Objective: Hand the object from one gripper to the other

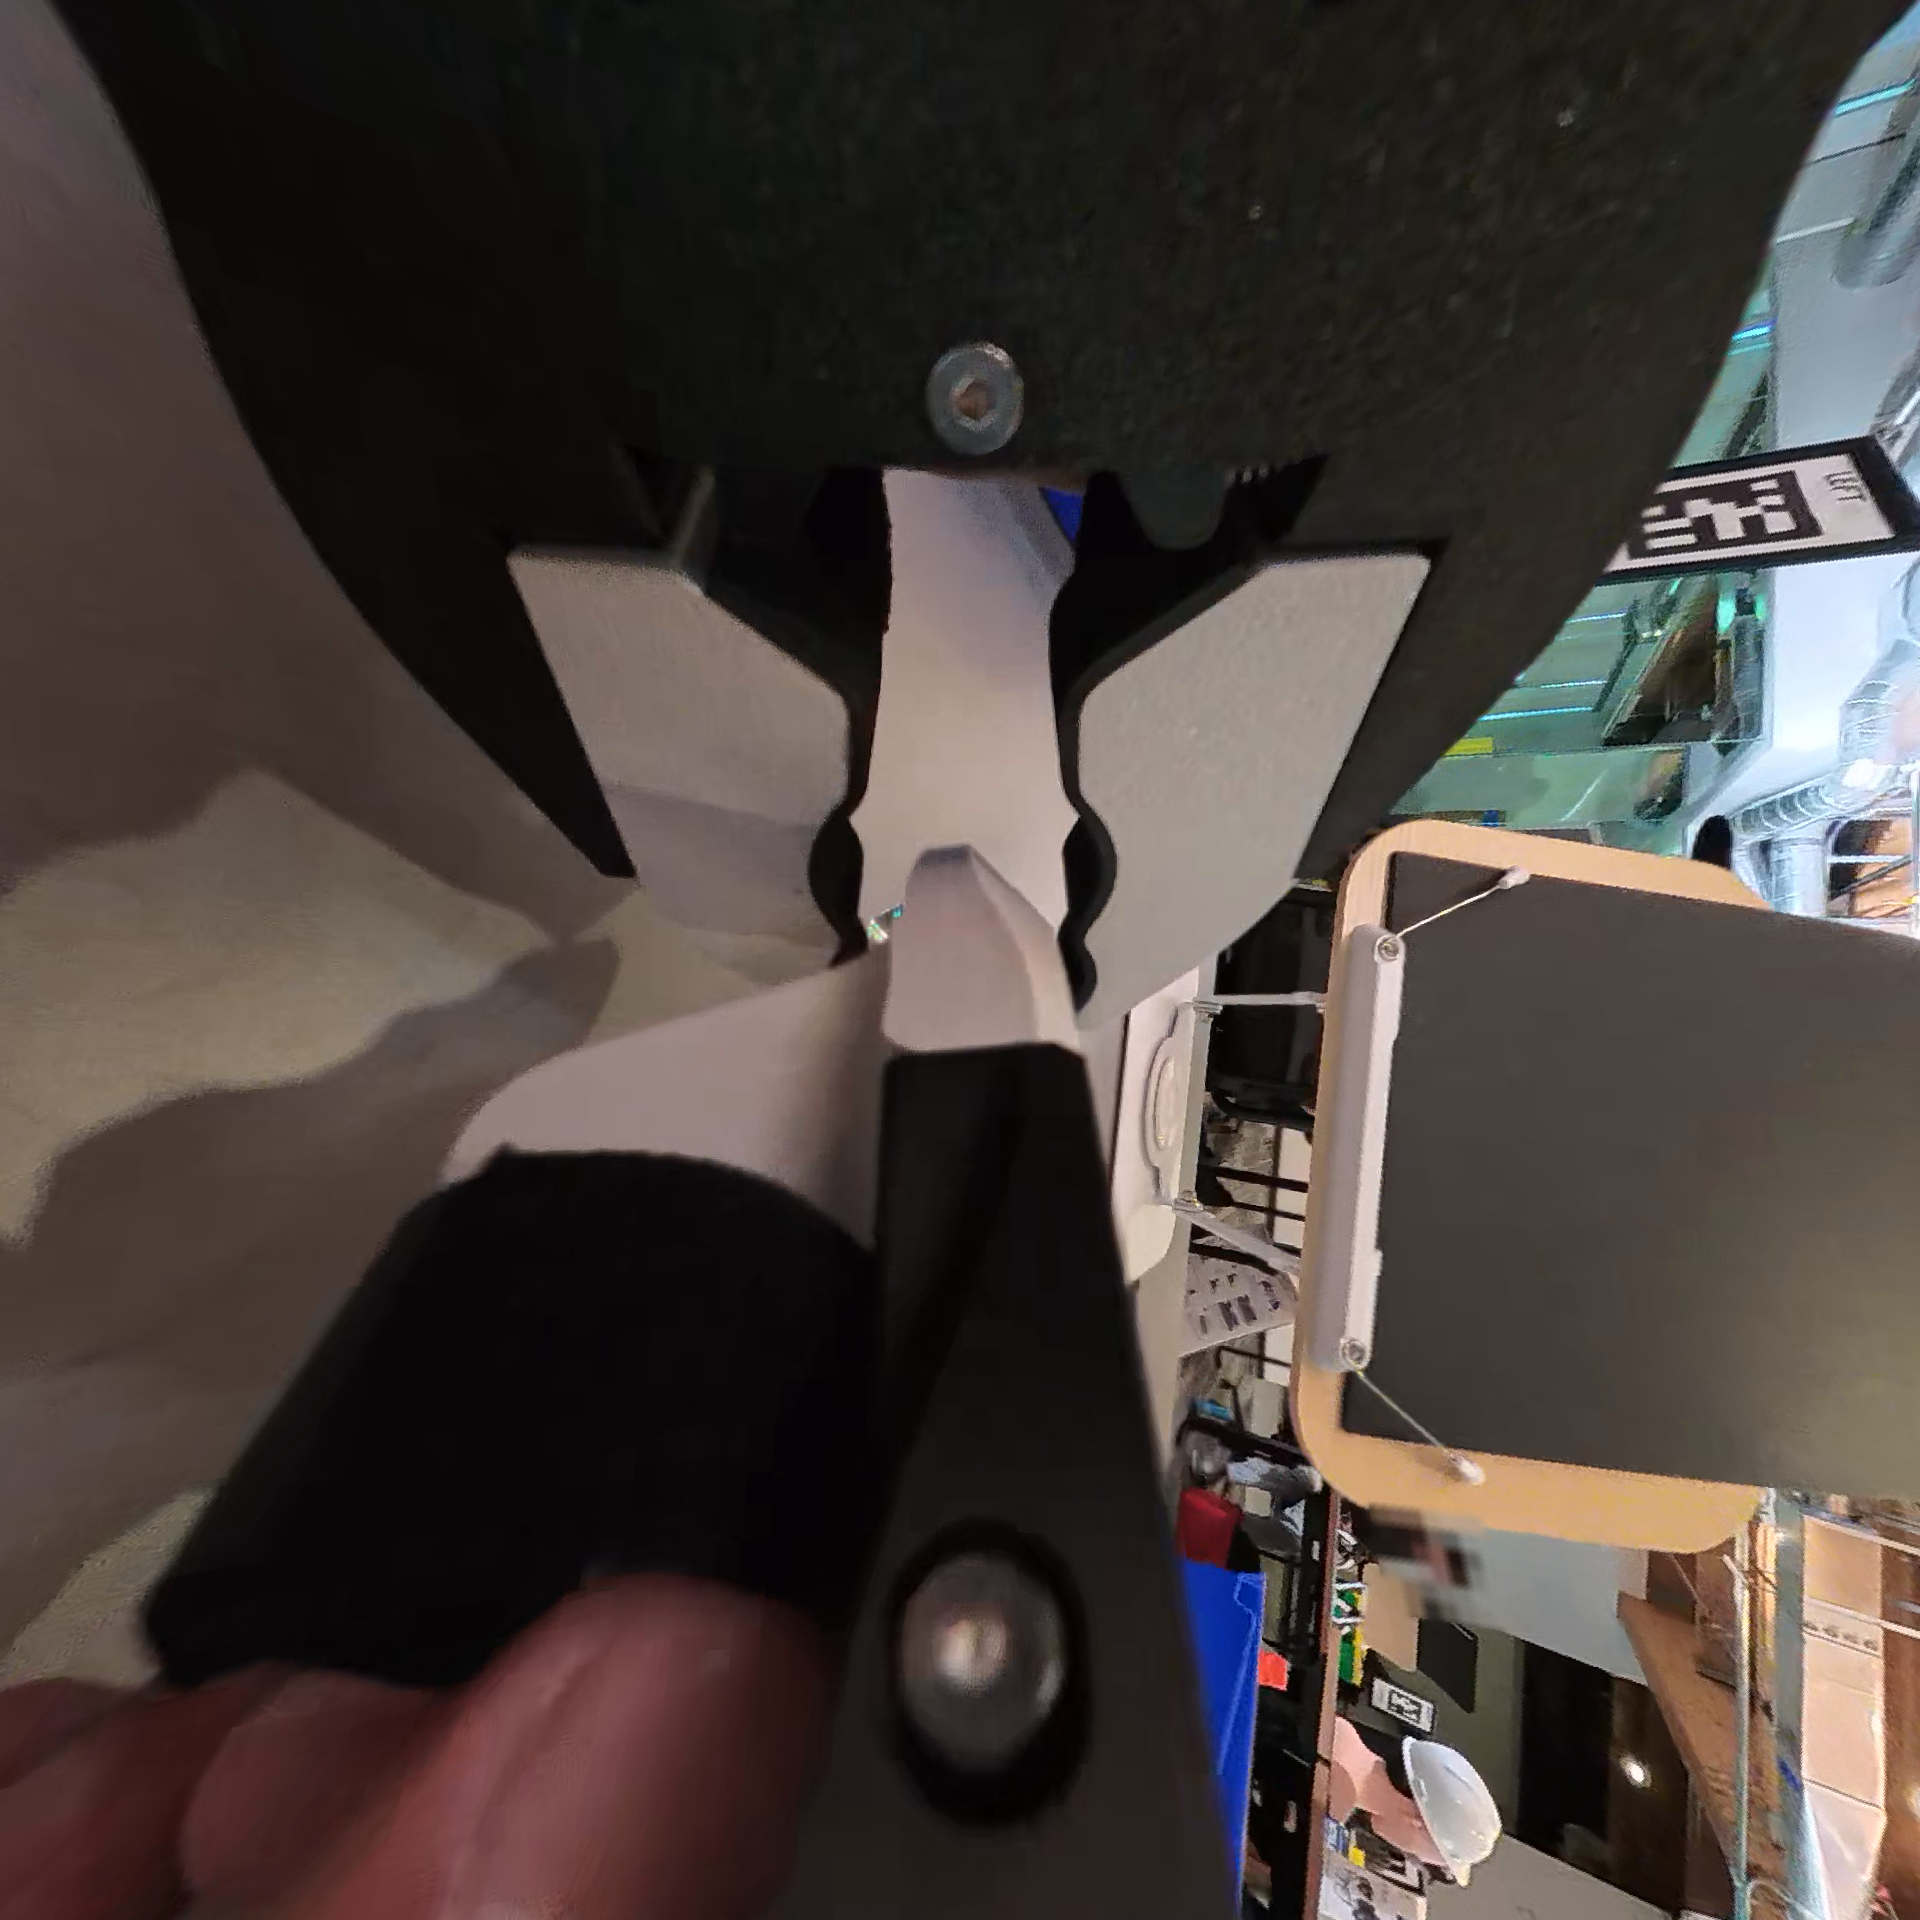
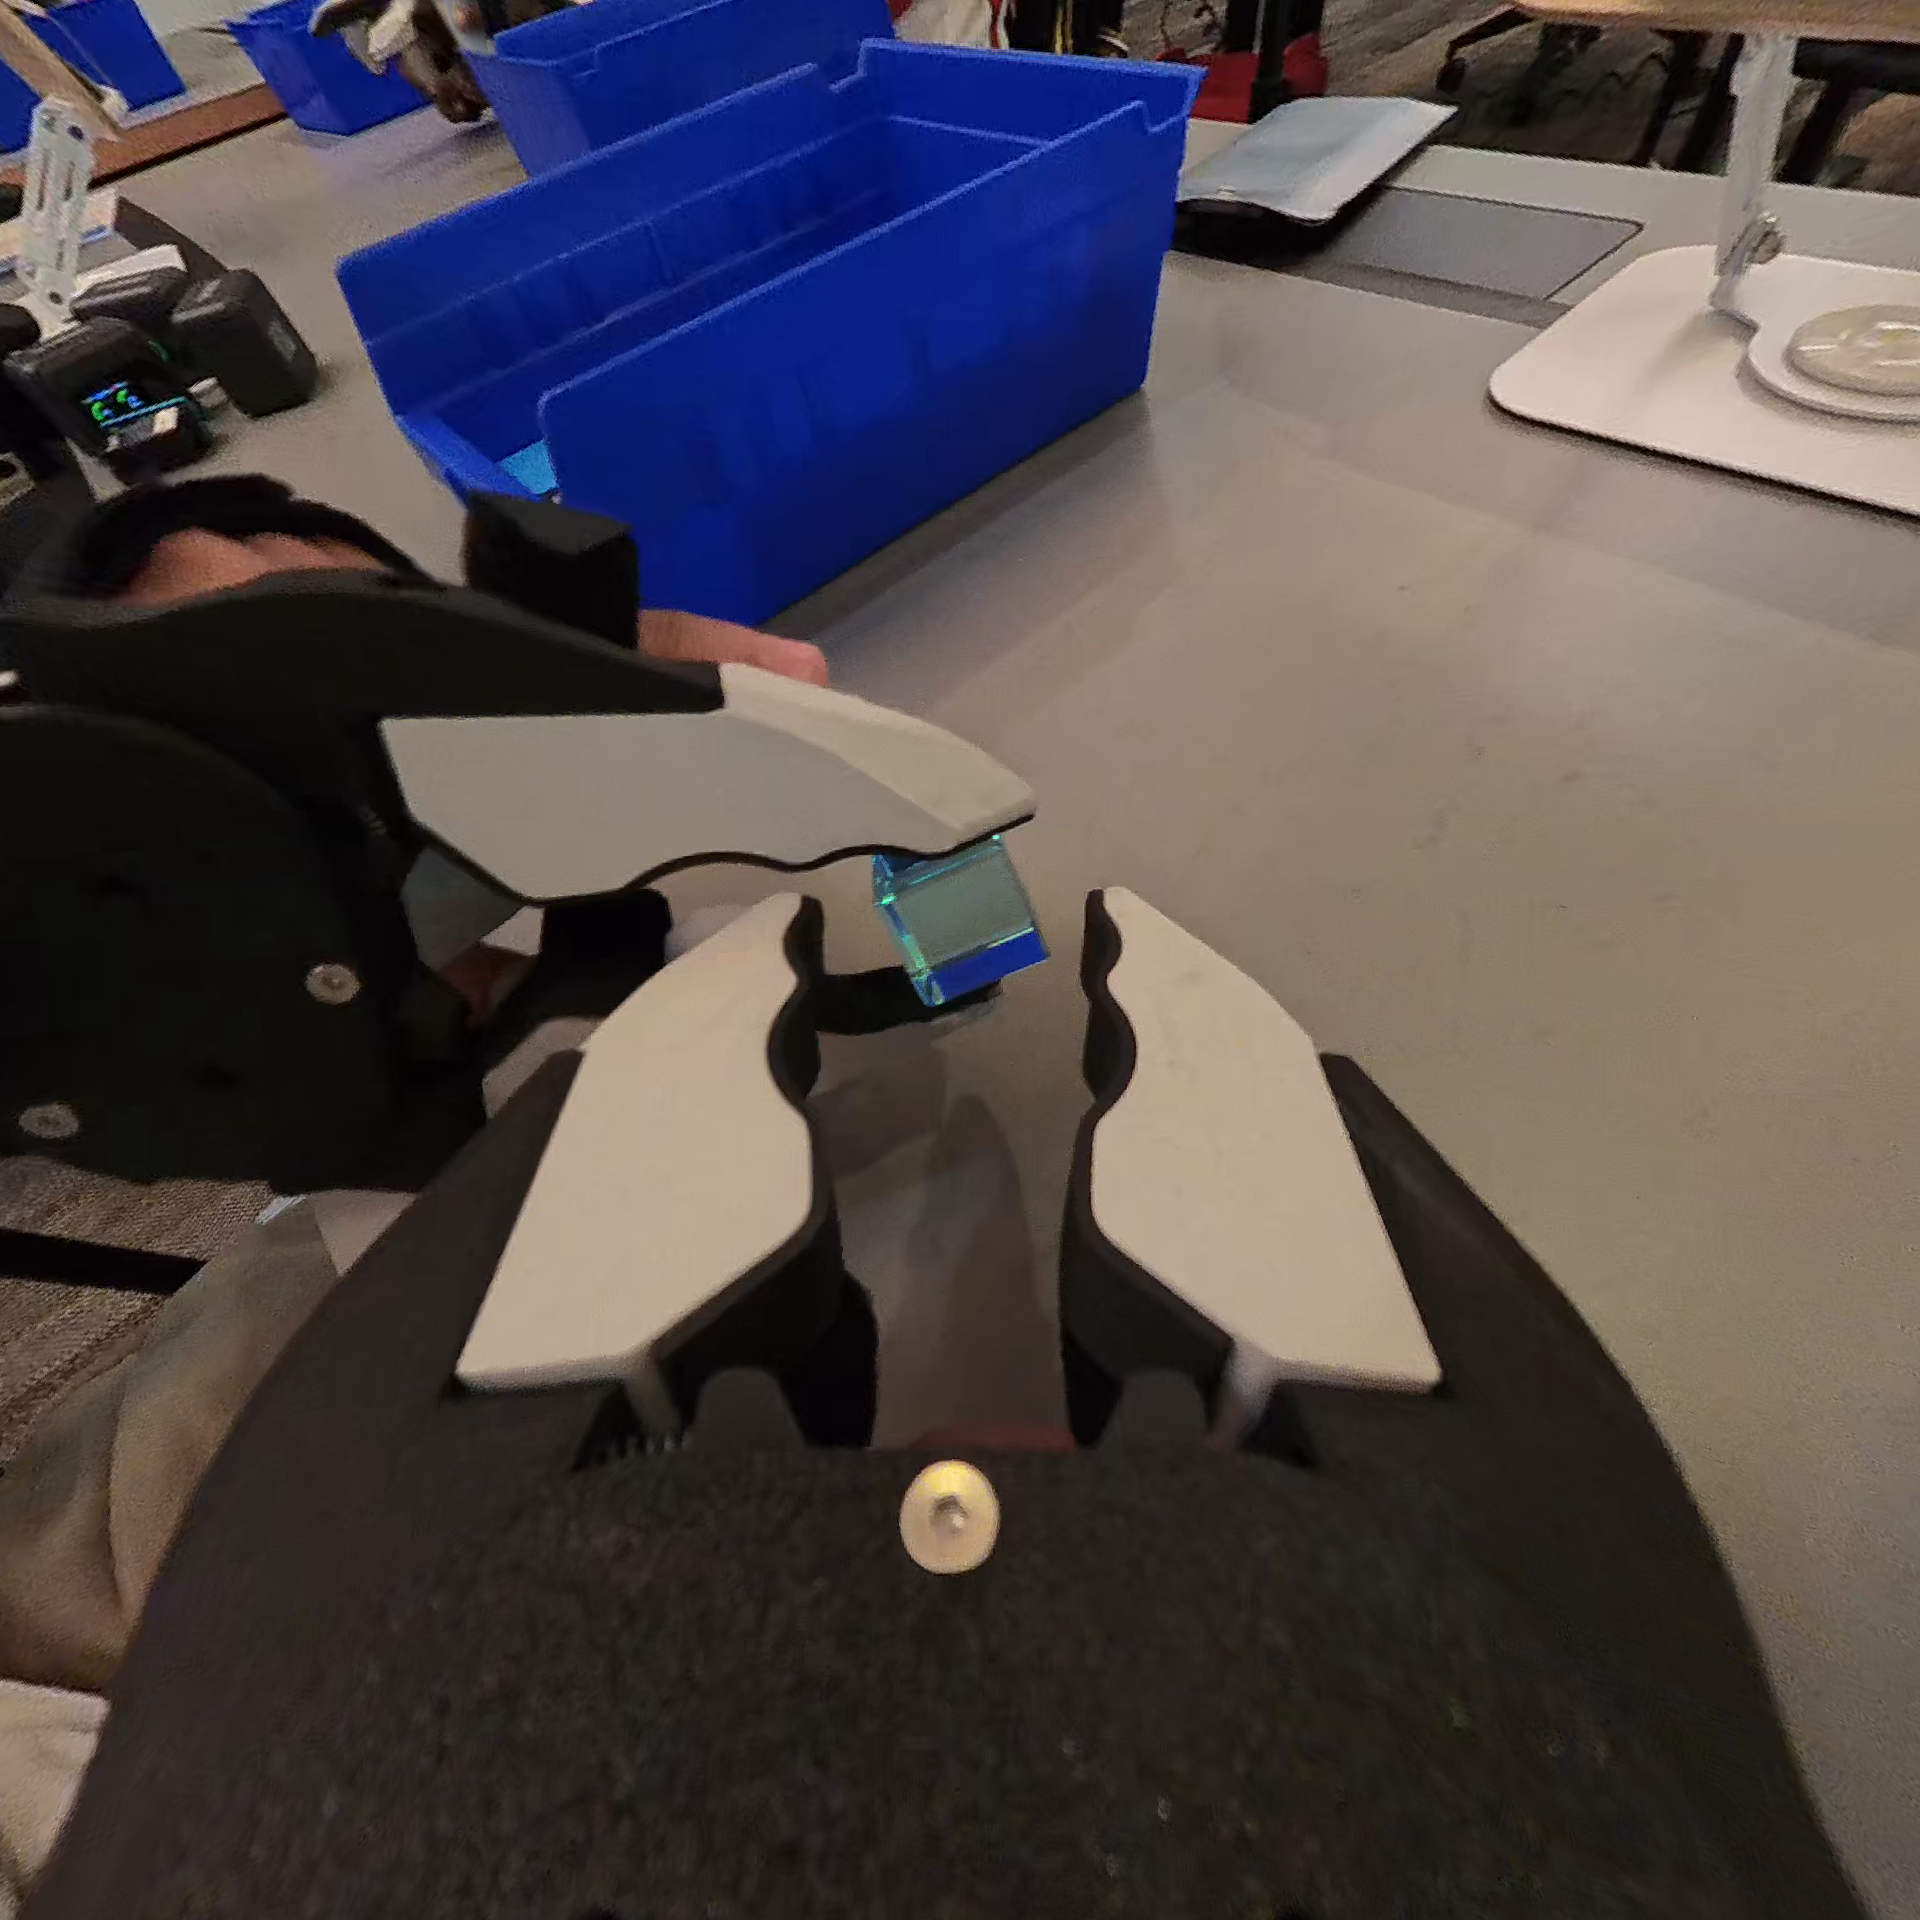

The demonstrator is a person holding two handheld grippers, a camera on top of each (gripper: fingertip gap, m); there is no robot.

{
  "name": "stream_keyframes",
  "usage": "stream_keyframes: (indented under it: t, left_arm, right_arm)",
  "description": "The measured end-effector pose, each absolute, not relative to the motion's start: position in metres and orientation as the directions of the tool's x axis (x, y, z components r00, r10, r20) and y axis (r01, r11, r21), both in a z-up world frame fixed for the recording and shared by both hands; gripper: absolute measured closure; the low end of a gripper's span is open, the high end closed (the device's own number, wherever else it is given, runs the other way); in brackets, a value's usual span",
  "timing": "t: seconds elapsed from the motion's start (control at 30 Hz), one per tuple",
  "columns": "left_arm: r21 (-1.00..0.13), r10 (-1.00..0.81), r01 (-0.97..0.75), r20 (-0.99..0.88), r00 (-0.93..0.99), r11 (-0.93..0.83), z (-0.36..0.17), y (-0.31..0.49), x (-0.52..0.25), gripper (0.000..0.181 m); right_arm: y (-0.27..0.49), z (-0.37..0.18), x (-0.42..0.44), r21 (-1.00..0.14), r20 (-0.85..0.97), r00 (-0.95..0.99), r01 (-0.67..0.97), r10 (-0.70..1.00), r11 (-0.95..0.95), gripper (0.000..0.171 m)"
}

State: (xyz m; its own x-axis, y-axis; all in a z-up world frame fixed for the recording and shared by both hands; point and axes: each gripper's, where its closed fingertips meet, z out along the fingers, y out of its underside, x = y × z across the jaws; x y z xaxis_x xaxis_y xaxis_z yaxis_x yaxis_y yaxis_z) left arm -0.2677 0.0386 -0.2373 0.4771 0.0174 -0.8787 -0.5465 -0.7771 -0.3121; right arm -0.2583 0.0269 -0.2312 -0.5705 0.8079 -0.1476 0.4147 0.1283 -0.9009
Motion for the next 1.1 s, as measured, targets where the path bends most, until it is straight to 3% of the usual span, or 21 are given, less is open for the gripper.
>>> stream_keyframes:
  t: [0.3, 0.47, 0.6, 0.7, 0.83, 0.97, 1.1]
  left_arm:
    - [-0.284, 0.002, -0.583, -0.900, 0.436, -0.761, -0.237, 0.046, -0.260, 0.146]
    - [-0.369, 0.062, -0.544, -0.864, 0.500, -0.754, -0.235, 0.045, -0.259, 0.146]
    - [-0.545, 0.171, -0.430, -0.739, 0.651, -0.720, -0.233, 0.035, -0.263, 0.143]
    - [-0.727, 0.279, -0.265, -0.534, 0.798, -0.633, -0.228, 0.033, -0.268, 0.143]
    - [-0.919, 0.300, 0.042, -0.084, 0.950, -0.391, -0.218, 0.041, -0.257, 0.135]
    - [-0.918, 0.151, 0.344, 0.319, 0.936, -0.195, -0.200, 0.048, -0.242, 0.125]
    - [-0.854, 0.028, 0.517, 0.516, 0.856, -0.056, -0.179, 0.050, -0.236, 0.130]
  right_arm:
    - [0.027, -0.233, -0.258, -0.899, -0.110, -0.594, 0.401, 0.797, 0.175, 0.141]
    - [0.029, -0.231, -0.258, -0.896, -0.087, -0.620, 0.391, 0.780, 0.211, 0.142]
    - [0.046, -0.229, -0.267, -0.896, -0.100, -0.608, 0.399, 0.788, 0.194, 0.141]
    - [0.056, -0.219, -0.273, -0.887, -0.267, -0.602, 0.458, 0.752, 0.052, 0.141]
    - [0.062, -0.194, -0.273, -0.754, -0.639, -0.577, 0.600, 0.508, -0.266, 0.142]
    - [0.059, -0.172, -0.267, -0.617, -0.783, -0.575, 0.673, 0.236, -0.407, 0.142]
    - [0.051, -0.162, -0.258, -0.684, -0.710, -0.680, 0.605, 0.184, -0.407, 0.141]
